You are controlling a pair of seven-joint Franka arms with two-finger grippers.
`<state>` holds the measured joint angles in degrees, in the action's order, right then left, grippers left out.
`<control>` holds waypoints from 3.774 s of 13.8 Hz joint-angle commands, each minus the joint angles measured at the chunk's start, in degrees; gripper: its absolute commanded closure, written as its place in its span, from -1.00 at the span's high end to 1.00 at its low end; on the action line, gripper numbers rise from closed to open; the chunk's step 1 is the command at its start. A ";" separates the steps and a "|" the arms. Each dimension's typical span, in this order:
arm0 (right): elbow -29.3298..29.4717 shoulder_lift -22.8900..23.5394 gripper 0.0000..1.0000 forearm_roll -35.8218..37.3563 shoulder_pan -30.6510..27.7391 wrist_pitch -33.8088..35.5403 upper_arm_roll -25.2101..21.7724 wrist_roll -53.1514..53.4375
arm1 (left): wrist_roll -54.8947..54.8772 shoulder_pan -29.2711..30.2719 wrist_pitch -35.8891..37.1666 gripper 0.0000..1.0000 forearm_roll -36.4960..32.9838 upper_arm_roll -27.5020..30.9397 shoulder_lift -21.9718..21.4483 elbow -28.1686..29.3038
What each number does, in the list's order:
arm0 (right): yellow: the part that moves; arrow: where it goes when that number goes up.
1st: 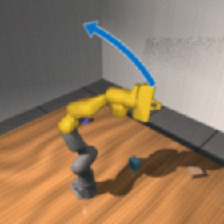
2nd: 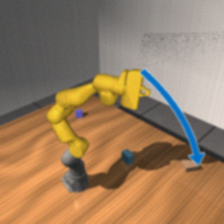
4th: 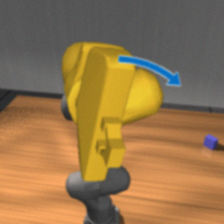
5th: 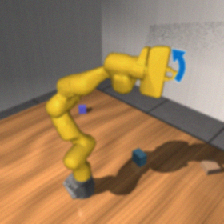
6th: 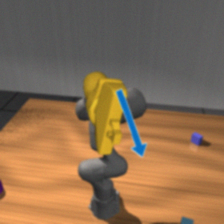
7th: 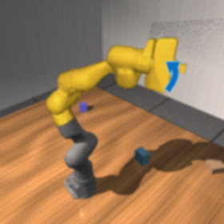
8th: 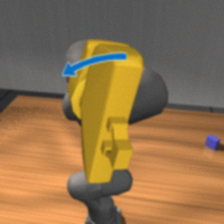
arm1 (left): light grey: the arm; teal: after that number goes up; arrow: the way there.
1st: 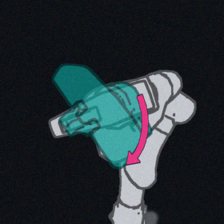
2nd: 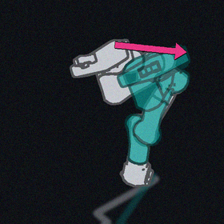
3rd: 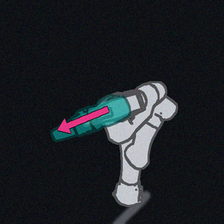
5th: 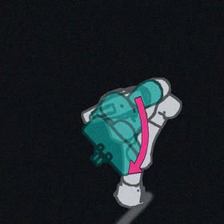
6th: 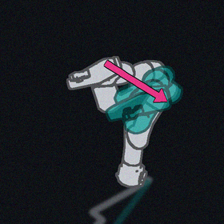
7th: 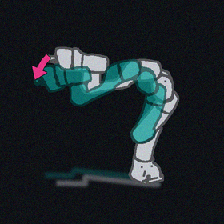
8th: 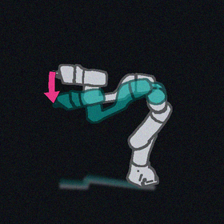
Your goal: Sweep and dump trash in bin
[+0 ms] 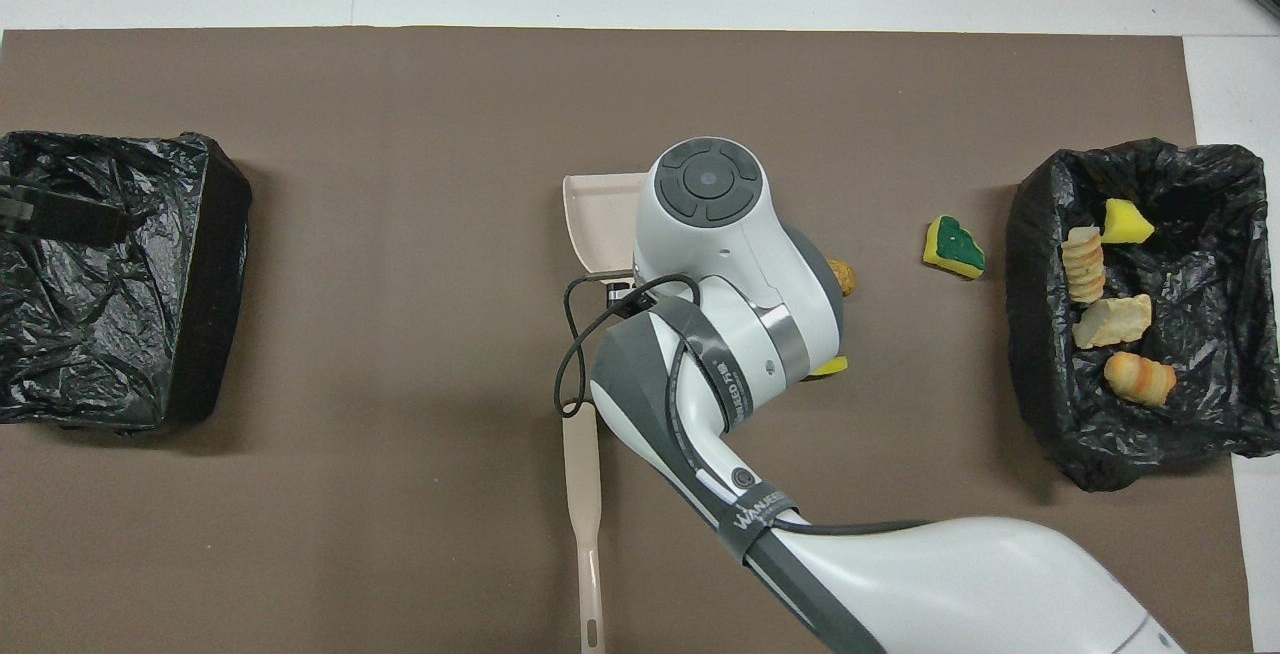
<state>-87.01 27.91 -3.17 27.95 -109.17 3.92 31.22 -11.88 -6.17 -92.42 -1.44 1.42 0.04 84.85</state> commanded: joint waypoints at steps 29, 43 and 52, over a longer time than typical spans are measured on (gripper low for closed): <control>-37.34 -25.02 0.82 -5.89 20.91 -16.23 0.03 17.56 | -0.69 -0.16 0.58 1.00 -0.06 -1.15 -3.20 3.92; -38.50 -22.63 -1.00 -9.05 22.24 -14.76 0.12 18.88 | 4.13 -4.28 -6.71 1.00 -0.23 -1.15 0.04 3.48; -38.14 -31.06 -1.00 -10.02 9.68 3.77 -0.23 16.17 | 7.84 -8.33 -13.05 1.00 -0.23 -1.15 4.79 3.04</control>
<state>-124.37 0.01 -12.45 40.86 -108.31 3.50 49.83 -4.80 -13.74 -104.09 -1.39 -0.47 4.65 87.55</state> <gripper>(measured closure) 0.744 0.000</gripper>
